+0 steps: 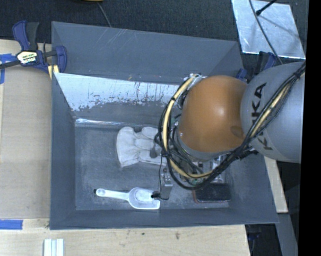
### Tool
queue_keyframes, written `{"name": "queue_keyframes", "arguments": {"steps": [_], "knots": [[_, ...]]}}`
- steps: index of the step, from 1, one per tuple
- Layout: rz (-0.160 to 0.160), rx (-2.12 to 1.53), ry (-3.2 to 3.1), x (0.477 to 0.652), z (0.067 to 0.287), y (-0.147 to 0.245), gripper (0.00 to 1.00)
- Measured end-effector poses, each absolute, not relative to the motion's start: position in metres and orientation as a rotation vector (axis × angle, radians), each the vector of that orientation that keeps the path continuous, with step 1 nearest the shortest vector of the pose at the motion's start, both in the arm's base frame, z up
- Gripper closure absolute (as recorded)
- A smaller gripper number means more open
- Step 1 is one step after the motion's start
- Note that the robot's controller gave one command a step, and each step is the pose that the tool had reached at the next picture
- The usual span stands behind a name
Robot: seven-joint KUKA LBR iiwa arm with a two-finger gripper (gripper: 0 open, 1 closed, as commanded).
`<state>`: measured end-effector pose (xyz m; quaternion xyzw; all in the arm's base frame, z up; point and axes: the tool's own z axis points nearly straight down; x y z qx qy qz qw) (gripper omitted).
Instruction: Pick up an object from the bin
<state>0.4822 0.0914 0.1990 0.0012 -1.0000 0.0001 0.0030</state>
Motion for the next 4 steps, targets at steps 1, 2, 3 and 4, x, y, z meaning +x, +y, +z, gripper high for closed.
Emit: {"name": "queue_keyframes", "arguments": {"steps": [1,2,3,4], "knots": [[-0.001,0.000,-3.144,0.484,0.203,0.091,0.00],[-0.002,0.010,-3.150,0.509,0.144,0.072,0.00],[0.003,0.187,-3.141,0.545,0.072,0.001,0.00],[-0.003,-0.317,-3.136,0.547,0.073,0.033,1.00]]}}
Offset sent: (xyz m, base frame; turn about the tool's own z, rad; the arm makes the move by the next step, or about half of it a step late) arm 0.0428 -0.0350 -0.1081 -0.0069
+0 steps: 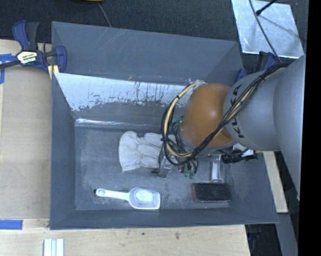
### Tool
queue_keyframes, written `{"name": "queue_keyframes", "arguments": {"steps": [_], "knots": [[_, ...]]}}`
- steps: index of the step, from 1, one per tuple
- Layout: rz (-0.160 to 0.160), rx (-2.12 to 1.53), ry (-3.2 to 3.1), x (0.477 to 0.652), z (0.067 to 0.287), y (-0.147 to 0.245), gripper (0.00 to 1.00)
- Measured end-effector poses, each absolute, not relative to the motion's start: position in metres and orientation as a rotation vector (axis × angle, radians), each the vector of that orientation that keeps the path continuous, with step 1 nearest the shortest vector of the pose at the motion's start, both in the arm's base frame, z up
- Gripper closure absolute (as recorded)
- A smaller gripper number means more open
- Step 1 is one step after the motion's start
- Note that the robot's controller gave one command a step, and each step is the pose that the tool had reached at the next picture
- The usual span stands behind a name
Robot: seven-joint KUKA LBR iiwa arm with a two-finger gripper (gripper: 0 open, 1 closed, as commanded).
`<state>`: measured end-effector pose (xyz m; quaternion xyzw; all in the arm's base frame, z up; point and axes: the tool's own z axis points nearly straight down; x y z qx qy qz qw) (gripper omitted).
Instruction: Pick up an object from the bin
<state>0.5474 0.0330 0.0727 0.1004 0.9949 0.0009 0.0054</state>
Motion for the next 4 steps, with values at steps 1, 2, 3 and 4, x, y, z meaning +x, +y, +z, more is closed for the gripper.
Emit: {"name": "queue_keyframes", "arguments": {"steps": [1,2,3,4], "knots": [[0.003,0.315,3.115,0.547,0.073,0.033,1.00],[-0.001,0.309,3.132,0.531,0.114,0.033,1.00],[0.002,0.284,3.121,0.538,0.153,0.040,1.00],[-0.001,0.244,3.137,0.549,0.191,0.051,1.00]]}}
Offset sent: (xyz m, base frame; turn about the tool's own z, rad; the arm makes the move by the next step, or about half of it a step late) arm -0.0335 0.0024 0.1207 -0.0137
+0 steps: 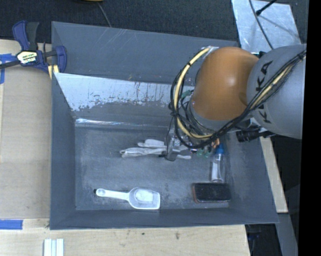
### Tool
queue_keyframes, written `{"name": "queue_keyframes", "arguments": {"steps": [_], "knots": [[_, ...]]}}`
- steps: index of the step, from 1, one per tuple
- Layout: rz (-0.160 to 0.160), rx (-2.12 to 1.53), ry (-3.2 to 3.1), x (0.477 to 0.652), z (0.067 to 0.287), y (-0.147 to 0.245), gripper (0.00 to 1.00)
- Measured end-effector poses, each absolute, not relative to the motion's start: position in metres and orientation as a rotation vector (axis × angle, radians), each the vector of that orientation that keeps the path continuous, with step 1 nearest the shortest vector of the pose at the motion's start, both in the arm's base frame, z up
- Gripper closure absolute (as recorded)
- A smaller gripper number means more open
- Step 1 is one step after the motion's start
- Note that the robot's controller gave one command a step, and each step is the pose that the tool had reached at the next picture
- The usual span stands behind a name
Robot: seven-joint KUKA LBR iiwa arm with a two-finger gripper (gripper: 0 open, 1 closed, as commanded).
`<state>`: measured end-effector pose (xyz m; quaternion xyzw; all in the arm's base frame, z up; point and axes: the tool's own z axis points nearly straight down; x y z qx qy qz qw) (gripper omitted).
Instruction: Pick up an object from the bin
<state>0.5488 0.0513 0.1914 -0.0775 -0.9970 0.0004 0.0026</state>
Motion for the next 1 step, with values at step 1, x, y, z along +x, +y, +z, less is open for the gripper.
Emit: {"name": "queue_keyframes", "arguments": {"steps": [1], "knots": [[0.000,-0.258,-3.132,0.5556,0.2400,0.0588,1.00]]}}
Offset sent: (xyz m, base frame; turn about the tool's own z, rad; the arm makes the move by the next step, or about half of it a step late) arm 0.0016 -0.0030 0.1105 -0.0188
